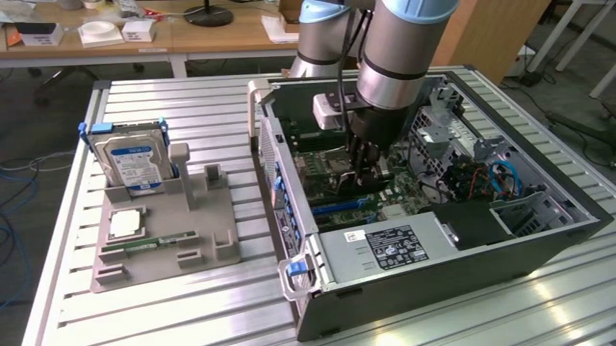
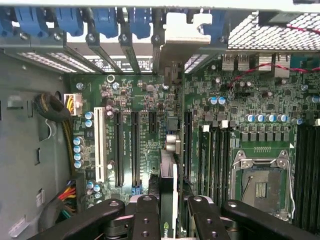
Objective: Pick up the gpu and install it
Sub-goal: 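Insert the gpu into the slot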
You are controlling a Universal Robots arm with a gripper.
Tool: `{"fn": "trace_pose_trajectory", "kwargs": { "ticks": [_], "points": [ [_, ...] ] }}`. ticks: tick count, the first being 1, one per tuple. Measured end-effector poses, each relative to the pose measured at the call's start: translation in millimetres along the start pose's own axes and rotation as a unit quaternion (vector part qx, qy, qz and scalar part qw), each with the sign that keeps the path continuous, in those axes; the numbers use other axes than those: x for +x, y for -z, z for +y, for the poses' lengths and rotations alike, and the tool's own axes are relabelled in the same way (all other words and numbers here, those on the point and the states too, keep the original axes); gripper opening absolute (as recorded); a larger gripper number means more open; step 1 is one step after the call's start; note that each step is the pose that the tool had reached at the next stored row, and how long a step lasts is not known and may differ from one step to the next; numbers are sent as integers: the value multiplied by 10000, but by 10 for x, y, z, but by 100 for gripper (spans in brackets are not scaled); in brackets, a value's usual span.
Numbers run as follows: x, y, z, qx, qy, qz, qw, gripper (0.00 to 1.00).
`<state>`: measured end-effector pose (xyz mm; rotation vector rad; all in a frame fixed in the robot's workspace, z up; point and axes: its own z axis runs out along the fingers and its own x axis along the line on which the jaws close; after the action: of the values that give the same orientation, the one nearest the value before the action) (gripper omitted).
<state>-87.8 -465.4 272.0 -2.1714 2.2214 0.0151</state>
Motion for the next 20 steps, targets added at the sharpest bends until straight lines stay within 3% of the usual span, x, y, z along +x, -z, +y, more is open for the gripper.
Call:
{"fn": "trace_pose_trajectory", "kwargs": {
  "ticks": [20],
  "points": [
    [5,-142,39,0,-1,0,10000,27]
  ]
}}
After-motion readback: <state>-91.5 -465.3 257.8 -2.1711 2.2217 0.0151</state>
